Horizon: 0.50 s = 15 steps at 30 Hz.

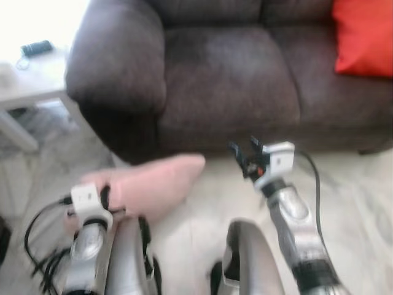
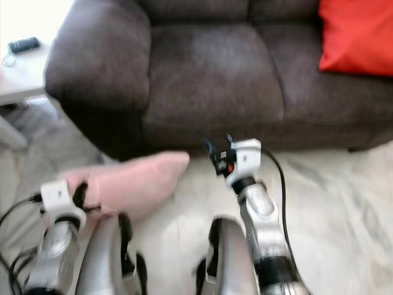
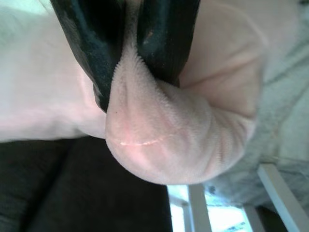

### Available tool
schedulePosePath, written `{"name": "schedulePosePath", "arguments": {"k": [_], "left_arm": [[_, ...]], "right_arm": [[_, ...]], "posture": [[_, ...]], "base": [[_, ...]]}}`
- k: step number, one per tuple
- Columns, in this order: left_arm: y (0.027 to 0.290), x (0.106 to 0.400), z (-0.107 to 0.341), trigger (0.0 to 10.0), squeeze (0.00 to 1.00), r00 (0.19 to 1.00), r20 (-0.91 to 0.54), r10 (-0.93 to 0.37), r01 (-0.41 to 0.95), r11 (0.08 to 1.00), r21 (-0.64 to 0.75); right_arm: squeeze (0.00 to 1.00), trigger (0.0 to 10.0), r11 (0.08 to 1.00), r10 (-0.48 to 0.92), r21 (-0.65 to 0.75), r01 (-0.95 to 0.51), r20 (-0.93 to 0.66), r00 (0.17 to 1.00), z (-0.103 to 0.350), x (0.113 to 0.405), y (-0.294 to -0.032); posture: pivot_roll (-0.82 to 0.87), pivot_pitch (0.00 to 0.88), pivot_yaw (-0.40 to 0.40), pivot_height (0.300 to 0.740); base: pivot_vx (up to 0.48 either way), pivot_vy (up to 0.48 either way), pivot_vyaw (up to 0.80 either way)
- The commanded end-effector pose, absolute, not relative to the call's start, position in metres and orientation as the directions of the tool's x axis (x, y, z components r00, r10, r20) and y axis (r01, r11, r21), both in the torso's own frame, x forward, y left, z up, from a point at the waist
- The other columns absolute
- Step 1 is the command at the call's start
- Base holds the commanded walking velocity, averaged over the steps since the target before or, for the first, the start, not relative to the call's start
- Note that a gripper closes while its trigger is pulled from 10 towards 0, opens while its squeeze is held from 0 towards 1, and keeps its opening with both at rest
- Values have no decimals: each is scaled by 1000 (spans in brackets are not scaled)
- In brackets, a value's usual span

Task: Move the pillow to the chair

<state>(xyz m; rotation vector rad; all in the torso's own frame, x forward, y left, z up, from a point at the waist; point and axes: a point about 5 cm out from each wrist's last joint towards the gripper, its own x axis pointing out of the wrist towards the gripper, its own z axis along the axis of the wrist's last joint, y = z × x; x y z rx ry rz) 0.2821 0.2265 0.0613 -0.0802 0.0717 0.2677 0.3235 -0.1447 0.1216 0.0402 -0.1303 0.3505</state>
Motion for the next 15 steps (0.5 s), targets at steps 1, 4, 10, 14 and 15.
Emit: {"name": "schedulePosePath", "arguments": {"k": [1,4,10,14,15], "left_arm": [[228,283,69,10000,0,966,-36,255,-257,964,-66],[227,284,70,10000,0,969,-30,246,-247,968,-45],[221,283,76,10000,0,982,0,191,-191,981,-47],[217,281,85,10000,0,986,44,159,-158,987,-37],[214,280,89,10000,0,987,64,145,-143,989,-35]], "right_arm": [[0,10000,941,332,21,-336,122,935,117,322,-147],[0,10000,941,334,21,-338,122,935,116,322,-146],[0,10000,939,337,29,-342,121,934,116,322,-143],[0,10000,938,341,32,-346,119,933,115,322,-142],[0,10000,937,341,32,-347,118,933,115,322,-142]], "posture": [[55,186,-64,521],[61,181,-65,521],[65,187,-65,521],[67,190,-62,521],[67,190,-62,521]], "base": [[0,0,0],[0,0,0],[0,0,0],[0,0,0],[0,0,0]]}}
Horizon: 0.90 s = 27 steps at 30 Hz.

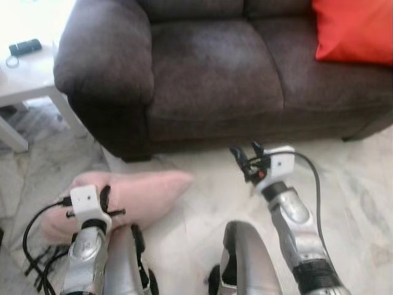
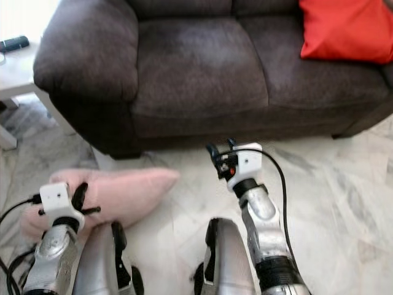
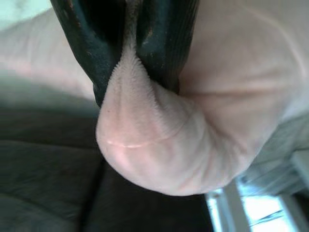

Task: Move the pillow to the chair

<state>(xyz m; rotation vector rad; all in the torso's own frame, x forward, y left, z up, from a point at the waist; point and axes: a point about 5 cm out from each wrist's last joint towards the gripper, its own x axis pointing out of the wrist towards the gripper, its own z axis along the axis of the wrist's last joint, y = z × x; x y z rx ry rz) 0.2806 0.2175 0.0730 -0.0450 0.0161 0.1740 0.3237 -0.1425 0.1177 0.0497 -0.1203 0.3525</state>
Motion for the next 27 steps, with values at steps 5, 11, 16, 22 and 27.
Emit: {"name": "schedulePosePath", "arguments": {"k": [5,11,16,22,27], "left_arm": [[208,277,94,10000,0,990,89,114,-112,993,-30],[202,274,93,10000,0,992,81,93,-93,996,-10],[197,275,94,10000,0,994,81,75,-75,997,9],[198,278,97,10000,0,994,83,65,-67,998,21],[198,278,99,10000,0,995,81,57,-60,997,42]], "right_arm": [[0,10000,937,341,33,-347,118,933,114,322,-142],[0,10000,940,329,51,-338,134,935,114,321,-142],[0,10000,944,318,48,-327,144,937,116,323,-142],[0,10000,948,304,53,-315,151,941,116,324,-143],[0,10000,948,306,50,-316,150,940,115,323,-142]], "posture": [[69,191,-57,521],[70,185,-51,521],[73,174,-46,521],[75,156,-37,521],[83,133,-28,521]], "base": [[0,0,0],[0,0,0],[0,0,0],[0,0,0],[0,0,0]]}}
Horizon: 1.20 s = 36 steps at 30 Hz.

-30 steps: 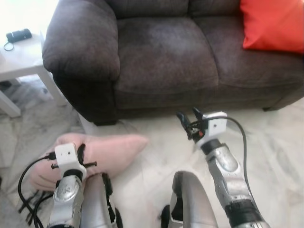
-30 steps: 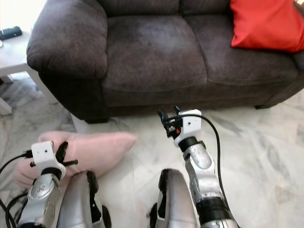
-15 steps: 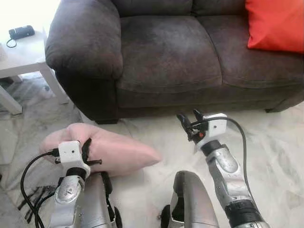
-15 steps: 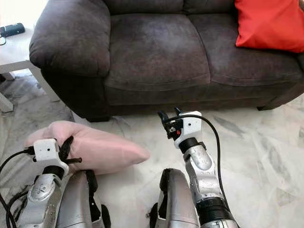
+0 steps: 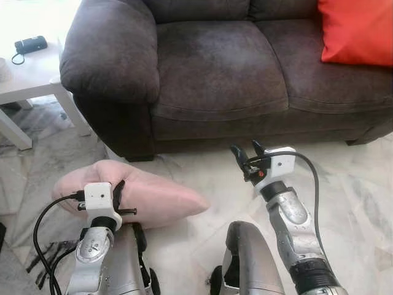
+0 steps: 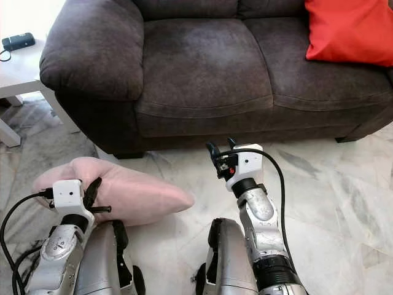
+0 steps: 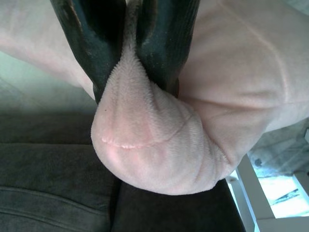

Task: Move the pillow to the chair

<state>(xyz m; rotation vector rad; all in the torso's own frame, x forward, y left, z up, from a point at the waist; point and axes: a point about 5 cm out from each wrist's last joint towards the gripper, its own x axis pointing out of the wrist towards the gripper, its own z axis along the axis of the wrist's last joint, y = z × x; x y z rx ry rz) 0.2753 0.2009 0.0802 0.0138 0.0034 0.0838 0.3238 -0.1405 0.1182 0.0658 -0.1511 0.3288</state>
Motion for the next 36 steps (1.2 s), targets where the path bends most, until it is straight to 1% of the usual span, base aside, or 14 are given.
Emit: {"name": "schedulePosePath", "arguments": {"k": [1,4,9,21,25,27,36], "left_arm": [[198,279,99,10000,0,995,81,57,-60,997,42],[199,281,101,10000,0,995,86,50,-54,997,47],[199,283,104,10000,0,995,93,43,-48,998,47],[199,285,107,10000,0,994,97,39,-45,998,54],[199,285,108,10000,0,994,100,42,-47,998,52],[198,285,108,10000,0,994,101,42,-47,998,52],[199,283,107,10000,0,994,95,46,-51,997,56]], "right_arm": [[0,10000,948,306,49,-316,150,940,114,323,-142],[0,10000,948,303,53,-314,157,940,115,324,-141],[0,10000,949,300,51,-312,159,941,115,325,-140],[0,10000,951,293,53,-306,167,941,116,327,-140],[0,10000,951,294,53,-306,167,941,115,327,-140],[0,10000,950,295,52,-307,166,941,115,327,-139],[0,10000,950,296,55,-308,160,942,113,326,-138]], "posture": [[83,133,-28,521],[83,111,-21,521],[85,102,-18,521],[88,121,-16,521],[91,132,-20,550],[91,132,-20,554],[94,144,-19,604]], "base": [[0,0,0],[0,0,0],[0,0,0],[0,0,0],[0,0,0],[0,0,0],[0,0,0]]}}
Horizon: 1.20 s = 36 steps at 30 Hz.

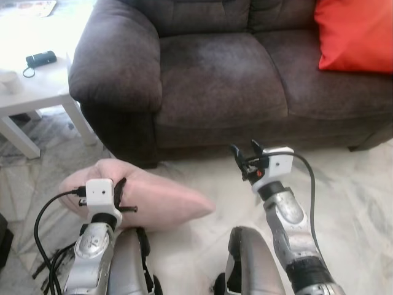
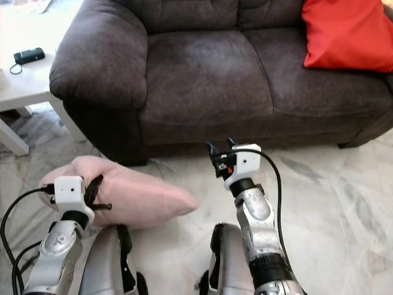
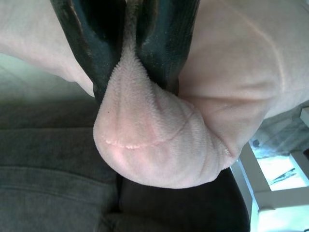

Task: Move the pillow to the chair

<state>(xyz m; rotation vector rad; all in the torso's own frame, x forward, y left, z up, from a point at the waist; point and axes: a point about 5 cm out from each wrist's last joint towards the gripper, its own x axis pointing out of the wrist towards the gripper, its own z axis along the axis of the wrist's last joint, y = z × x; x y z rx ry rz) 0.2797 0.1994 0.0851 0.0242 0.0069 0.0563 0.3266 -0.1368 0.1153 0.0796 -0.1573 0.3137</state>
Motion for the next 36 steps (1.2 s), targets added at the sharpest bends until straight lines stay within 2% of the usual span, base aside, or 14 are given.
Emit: {"name": "schedulePosePath", "arguments": {"k": [1,9,36], "left_arm": [[199,283,107,10000,0,994,95,46,-51,997,56],[200,283,109,10000,0,995,95,40,-46,997,60],[197,286,114,10000,0,994,106,14,-21,998,60]], "right_arm": [[0,10000,950,297,56,-309,160,941,113,326,-138],[0,10000,949,298,59,-311,159,941,112,325,-136],[0,10000,948,295,75,-310,165,941,112,325,-134]], "posture": [[95,147,-17,608],[98,149,-14,649],[105,145,-9,649]], "base": [[0,0,0],[0,0,0],[0,0,0]]}}
